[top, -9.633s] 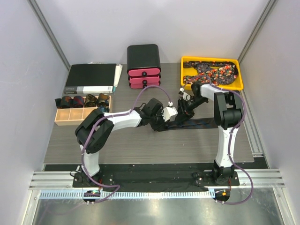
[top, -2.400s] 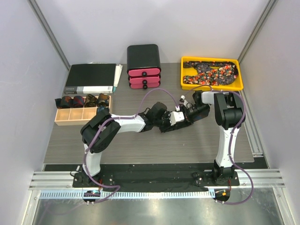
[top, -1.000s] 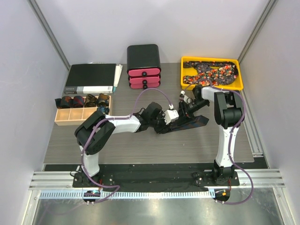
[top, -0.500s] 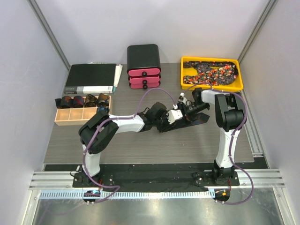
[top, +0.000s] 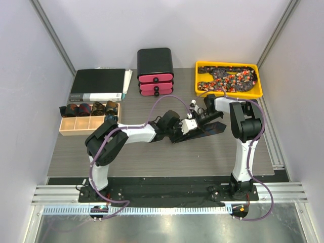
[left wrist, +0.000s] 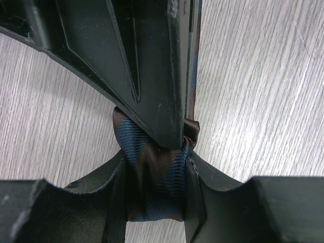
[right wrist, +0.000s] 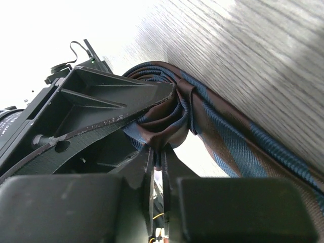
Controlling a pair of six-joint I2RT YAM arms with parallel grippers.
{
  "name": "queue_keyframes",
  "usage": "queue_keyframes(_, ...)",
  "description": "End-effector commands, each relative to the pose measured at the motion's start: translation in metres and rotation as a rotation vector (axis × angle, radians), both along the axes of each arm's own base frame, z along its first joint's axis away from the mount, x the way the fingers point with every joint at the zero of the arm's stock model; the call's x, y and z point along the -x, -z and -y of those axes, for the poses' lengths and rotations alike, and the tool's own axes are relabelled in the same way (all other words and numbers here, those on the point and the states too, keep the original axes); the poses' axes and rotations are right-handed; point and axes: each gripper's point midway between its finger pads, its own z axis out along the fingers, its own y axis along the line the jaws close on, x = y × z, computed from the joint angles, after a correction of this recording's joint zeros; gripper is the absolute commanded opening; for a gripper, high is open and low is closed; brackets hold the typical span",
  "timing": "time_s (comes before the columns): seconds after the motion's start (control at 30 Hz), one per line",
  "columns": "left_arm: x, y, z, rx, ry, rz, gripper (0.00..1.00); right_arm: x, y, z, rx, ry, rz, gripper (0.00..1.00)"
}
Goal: Roll the ties
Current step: Roll the tie at the center of the board.
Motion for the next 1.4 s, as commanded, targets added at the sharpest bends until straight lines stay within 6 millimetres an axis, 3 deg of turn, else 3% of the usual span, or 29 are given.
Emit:
queue_keyframes(0.0, 0.032, 0.049, -0.048, -0.175, 0.008, -0.165, 0.26, -0.014, 0.038, 0.018, 0.171, -0.008, 0.088, 0.06)
queue_keyframes(0.03, 0.031, 0.042, -0.046, -0.131, 0.017, -0.185, 0.35, -0.014, 0.041, 0.020, 0.184, -0.009, 0.087, 0.04)
queue_keyframes(0.13, 0.025, 0.014, -0.036, -0.005, 0.030, -0.186, 0.49, -0.012, 0.053, 0.026, 0.226, -0.010, 0.075, 0.01)
queue_keyframes(0.23, 0.015, -0.005, -0.030, 0.071, 0.036, -0.153, 0.54, -0.009, 0.061, 0.027, 0.256, 0.001, 0.040, 0.01)
queue_keyframes(0.5, -0.003, -0.011, -0.014, 0.143, 0.039, -0.103, 0.61, -0.011, 0.074, 0.031, 0.297, 0.017, 0.001, 0.01)
queue_keyframes(0.83, -0.002, -0.024, 0.011, 0.257, 0.137, -0.096, 0.73, -0.007, 0.085, 0.035, 0.332, 0.003, -0.041, 0.01)
queue_keyframes(1.0, -0.005, -0.023, 0.012, 0.248, 0.116, -0.086, 0.82, -0.004, 0.086, 0.037, 0.341, -0.012, -0.052, 0.01)
queue_keyframes(1.2, -0.015, -0.030, -0.003, 0.174, 0.057, -0.019, 0.82, -0.002, 0.086, 0.038, 0.341, -0.028, -0.061, 0.01)
queue_keyframes(1.23, -0.014, -0.037, -0.005, 0.172, 0.061, -0.002, 0.83, -0.002, 0.086, 0.037, 0.340, -0.029, -0.064, 0.01)
queue_keyframes(1.37, -0.006, -0.032, -0.018, 0.078, 0.149, 0.027, 0.85, -0.001, 0.085, 0.037, 0.337, -0.036, -0.068, 0.01)
